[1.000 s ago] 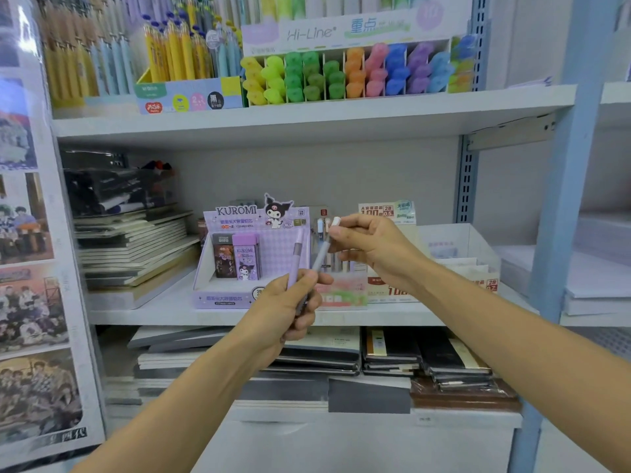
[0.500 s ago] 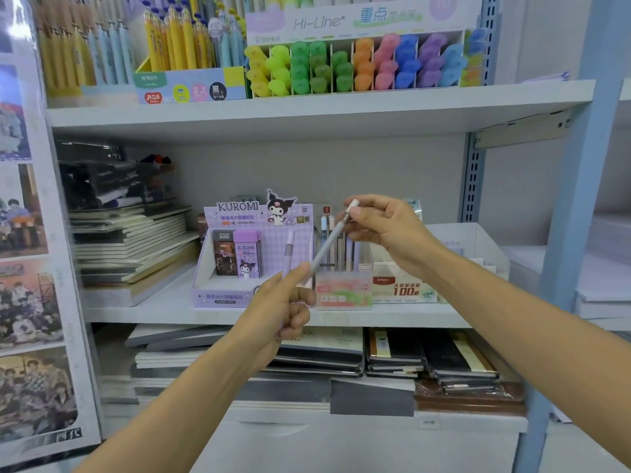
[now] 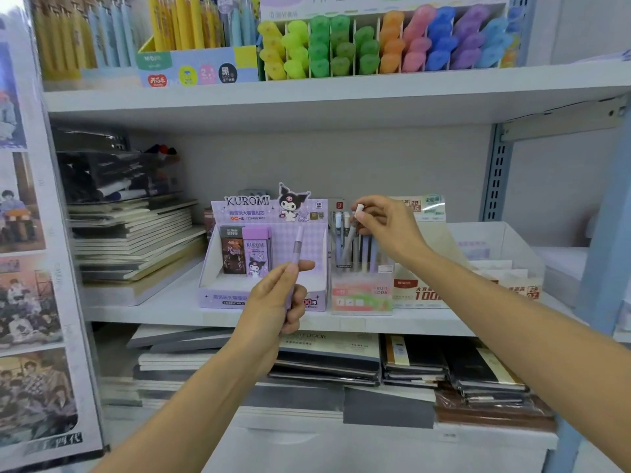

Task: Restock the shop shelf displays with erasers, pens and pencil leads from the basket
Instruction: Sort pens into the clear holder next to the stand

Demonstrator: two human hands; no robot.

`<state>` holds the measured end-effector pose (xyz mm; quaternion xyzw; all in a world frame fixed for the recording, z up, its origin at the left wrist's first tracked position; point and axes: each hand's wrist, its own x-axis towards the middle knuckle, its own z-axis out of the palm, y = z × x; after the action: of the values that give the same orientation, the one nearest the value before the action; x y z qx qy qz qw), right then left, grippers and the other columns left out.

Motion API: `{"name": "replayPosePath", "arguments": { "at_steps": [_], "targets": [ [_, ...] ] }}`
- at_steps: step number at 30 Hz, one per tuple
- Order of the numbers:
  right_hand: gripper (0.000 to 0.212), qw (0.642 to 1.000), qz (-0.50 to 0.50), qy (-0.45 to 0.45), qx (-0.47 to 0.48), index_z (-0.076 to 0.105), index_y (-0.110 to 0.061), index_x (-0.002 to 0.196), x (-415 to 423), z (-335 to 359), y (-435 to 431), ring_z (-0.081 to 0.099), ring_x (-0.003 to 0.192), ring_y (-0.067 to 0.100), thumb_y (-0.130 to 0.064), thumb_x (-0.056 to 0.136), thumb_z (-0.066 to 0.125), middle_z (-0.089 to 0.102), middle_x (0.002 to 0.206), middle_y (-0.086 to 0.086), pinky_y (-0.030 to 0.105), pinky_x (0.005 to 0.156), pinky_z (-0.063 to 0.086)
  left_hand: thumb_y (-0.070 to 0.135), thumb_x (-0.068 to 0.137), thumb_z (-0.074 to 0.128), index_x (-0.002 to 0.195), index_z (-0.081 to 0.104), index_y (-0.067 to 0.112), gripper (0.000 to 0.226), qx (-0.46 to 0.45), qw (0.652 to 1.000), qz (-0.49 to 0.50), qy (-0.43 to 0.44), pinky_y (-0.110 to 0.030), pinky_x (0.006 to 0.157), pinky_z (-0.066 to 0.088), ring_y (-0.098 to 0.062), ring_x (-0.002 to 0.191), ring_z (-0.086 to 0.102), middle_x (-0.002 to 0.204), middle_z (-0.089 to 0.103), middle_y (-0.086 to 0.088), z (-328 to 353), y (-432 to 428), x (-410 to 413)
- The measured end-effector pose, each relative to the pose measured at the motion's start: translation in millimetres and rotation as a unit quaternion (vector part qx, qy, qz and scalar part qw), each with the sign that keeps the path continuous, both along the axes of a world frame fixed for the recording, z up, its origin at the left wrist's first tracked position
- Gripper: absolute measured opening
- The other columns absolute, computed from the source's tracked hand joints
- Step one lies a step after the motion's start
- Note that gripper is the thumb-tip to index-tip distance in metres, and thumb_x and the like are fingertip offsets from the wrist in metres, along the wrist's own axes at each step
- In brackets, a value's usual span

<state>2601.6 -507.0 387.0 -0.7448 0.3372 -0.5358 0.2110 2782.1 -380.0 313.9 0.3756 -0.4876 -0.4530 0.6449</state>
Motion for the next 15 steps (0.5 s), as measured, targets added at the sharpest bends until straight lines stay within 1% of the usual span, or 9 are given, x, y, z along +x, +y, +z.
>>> {"name": "replayPosePath", "arguments": {
  "at_steps": [2,6,9,11,12,14,15],
  "targets": [
    [0.018,0.999,0.003,0.030,-0.009,0.065,-0.003,0.111,-0.8,3.5,-2.6,0.071,0.090,0.021,-0.005,0.095,0.057,0.072,0.096,0.013,0.031,0.082,0.058,0.032,0.099,0.049,0.108,0.072,0.020,0.027,0.008,1.000,-0.013,0.013,-0.018,0.038,0.024,-0.009,0.048,0.030,0.063,0.043,0.003,-1.9,-1.4,1.8],
    [0.016,0.996,0.033,0.077,-0.009,0.066,-0.006,0.108,-1.6,6.4,-4.0,0.072,0.087,0.020,-0.007,0.094,0.060,0.074,0.092,0.012,0.033,0.081,0.059,0.024,0.101,0.047,0.113,0.070,0.014,0.028,0.031,0.998,-0.033,0.045,-0.019,0.038,0.027,-0.009,0.048,0.034,0.064,0.045,0.002,-6.0,-6.3,4.1],
    [0.020,0.998,0.034,0.052,-0.004,0.059,-0.012,0.112,6.3,3.3,-2.8,0.072,0.081,0.020,-0.011,0.093,0.063,0.073,0.087,0.011,0.031,0.077,0.060,0.017,0.101,0.047,0.113,0.069,0.011,0.026,0.028,0.997,-0.044,0.059,-0.019,0.038,0.030,-0.009,0.049,0.037,0.065,0.049,0.001,-9.0,-8.6,1.8],
    [0.015,0.999,0.003,0.042,-0.026,0.060,-0.015,0.105,11.8,0.8,-2.8,0.070,0.077,0.019,-0.012,0.091,0.065,0.071,0.085,0.008,0.031,0.073,0.060,0.014,0.100,0.049,0.113,0.068,0.010,0.024,0.021,0.997,-0.048,0.055,-0.019,0.039,0.033,-0.009,0.049,0.040,0.066,0.053,0.000,-10.3,-8.3,1.2],
    [0.013,0.997,-0.027,0.055,-0.044,0.062,-0.015,0.101,13.4,-0.3,-3.9,0.068,0.075,0.016,-0.012,0.089,0.067,0.070,0.085,0.004,0.032,0.073,0.060,0.014,0.100,0.050,0.114,0.068,0.011,0.023,0.016,0.998,-0.049,0.047,-0.019,0.040,0.035,-0.009,0.050,0.042,0.067,0.055,-0.001,-10.8,-7.9,1.6],
    [0.012,0.986,-0.091,0.114,-0.081,0.068,-0.016,0.099,13.6,-1.3,-6.4,0.060,0.073,0.008,-0.013,0.087,0.070,0.064,0.081,-0.006,0.035,0.077,0.056,0.013,0.099,0.052,0.114,0.068,0.012,0.022,0.010,0.998,-0.049,0.025,-0.019,0.043,0.039,-0.009,0.053,0.045,0.070,0.059,-0.002,-11.2,-5.9,3.0],
    [0.015,0.979,-0.112,0.145,-0.092,0.069,-0.017,0.101,13.5,-1.7,-6.4,0.055,0.071,0.004,-0.014,0.087,0.070,0.059,0.079,-0.011,0.036,0.078,0.054,0.013,0.098,0.053,0.114,0.067,0.013,0.022,0.009,0.999,-0.046,0.014,-0.019,0.044,0.040,-0.010,0.054,0.047,0.072,0.061,-0.002,-10.9,-4.4,3.7]
  ]
}}
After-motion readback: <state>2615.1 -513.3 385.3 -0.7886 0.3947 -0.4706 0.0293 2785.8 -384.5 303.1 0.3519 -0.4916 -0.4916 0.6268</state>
